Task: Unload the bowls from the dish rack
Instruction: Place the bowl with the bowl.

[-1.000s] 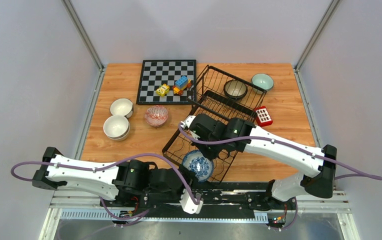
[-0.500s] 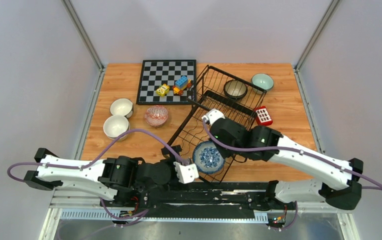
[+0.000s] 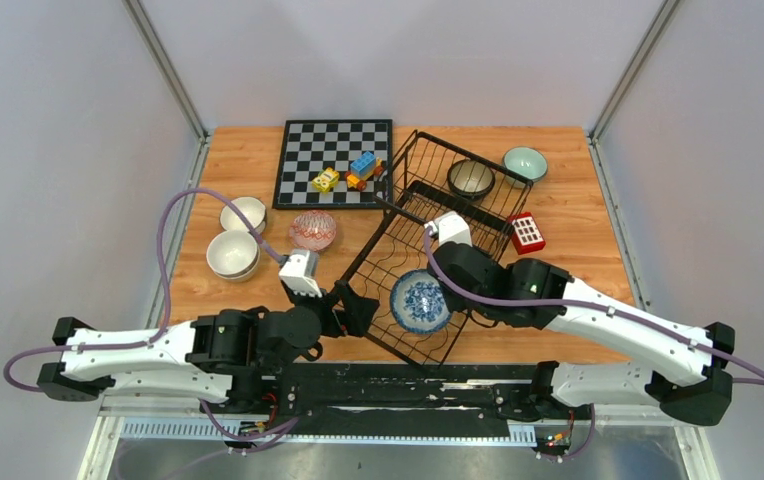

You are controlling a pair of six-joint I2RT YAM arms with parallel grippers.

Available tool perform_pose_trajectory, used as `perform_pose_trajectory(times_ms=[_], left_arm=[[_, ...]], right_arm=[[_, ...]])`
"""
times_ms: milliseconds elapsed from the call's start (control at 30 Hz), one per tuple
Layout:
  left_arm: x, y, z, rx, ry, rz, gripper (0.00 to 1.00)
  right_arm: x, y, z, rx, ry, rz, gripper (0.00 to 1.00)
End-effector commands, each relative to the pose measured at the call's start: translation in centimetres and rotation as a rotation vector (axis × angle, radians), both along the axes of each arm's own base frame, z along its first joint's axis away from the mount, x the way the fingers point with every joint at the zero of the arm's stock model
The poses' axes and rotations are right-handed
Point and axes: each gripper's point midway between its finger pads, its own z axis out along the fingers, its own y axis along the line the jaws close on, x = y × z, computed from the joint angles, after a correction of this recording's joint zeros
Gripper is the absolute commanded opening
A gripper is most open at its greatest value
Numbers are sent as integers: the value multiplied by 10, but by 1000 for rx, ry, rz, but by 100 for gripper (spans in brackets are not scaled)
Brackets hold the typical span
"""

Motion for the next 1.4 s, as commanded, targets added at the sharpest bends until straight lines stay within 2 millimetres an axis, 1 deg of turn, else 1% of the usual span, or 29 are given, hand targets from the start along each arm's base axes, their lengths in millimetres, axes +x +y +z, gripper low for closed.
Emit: perform_pose_trajectory(times_ms=[0, 67, 100, 133, 167, 200, 233, 333, 400, 433, 467, 500, 533, 567, 667, 800, 867, 967, 1000, 1067, 1167, 1300, 1367], left_arm=[[16, 12, 24, -350, 177, 293, 100], [20, 13, 37, -337, 176, 338, 100], [22, 14, 39, -304, 182, 374, 100], [24, 14, 44, -277, 184, 406, 100], [24, 18, 42, -199, 182, 440, 100], [25, 18, 44, -163, 189, 471, 100], [26, 15, 45, -130, 200, 499, 100], [28, 7, 34, -36, 257, 531, 100], [29, 2, 21, -28, 302, 508, 100], [30, 1, 20, -60, 315, 487, 100], [31, 0, 11, -71, 326, 475, 100], [30, 3, 14, -128, 330, 460, 100], [31, 5, 13, -164, 323, 448, 100], [31, 8, 6, -171, 316, 442, 100], [34, 12, 7, -194, 306, 425, 100], [38, 13, 9, -108, 266, 409, 100], [40, 8, 11, -46, 232, 371, 100], [40, -2, 18, 1, 179, 287, 100], [39, -8, 22, -7, 154, 242, 100], [40, -13, 26, -97, 139, 231, 98], [40, -10, 21, -178, 145, 243, 95], [35, -16, 8, -97, 201, 230, 94], [31, -25, 3, -75, 245, 204, 93]], right_arm=[[5, 9, 4, 61, -18, -61, 0], [6, 12, 3, 73, -7, -78, 0], [6, 13, 3, 79, -3, -92, 0], [6, 15, 2, 88, 4, -104, 0], [7, 16, 2, 96, 9, -117, 0], [7, 17, 2, 105, 13, -133, 0], [8, 18, 2, 114, 16, -149, 0], [10, 23, 5, 142, 24, -179, 0], [10, 25, 8, 154, 25, -186, 0], [11, 26, 9, 160, 24, -190, 0], [11, 26, 10, 165, 23, -196, 0], [11, 26, 10, 167, 23, -199, 0], [12, 25, 11, 171, 21, -206, 0], [13, 25, 12, 173, 18, -212, 0], [15, 22, 11, 185, 23, -246, 0], [17, 24, 10, 193, 45, -265, 0], [16, 27, 9, 191, 54, -268, 0], [16, 30, 8, 196, 69, -273, 0], [16, 31, 8, 201, 70, -278, 0], [15, 32, 8, 211, 78, -282, 0], [14, 34, 12, 236, 90, -289, 0], [14, 34, 15, 271, 103, -318, 0], [15, 34, 15, 279, 110, -326, 0]])
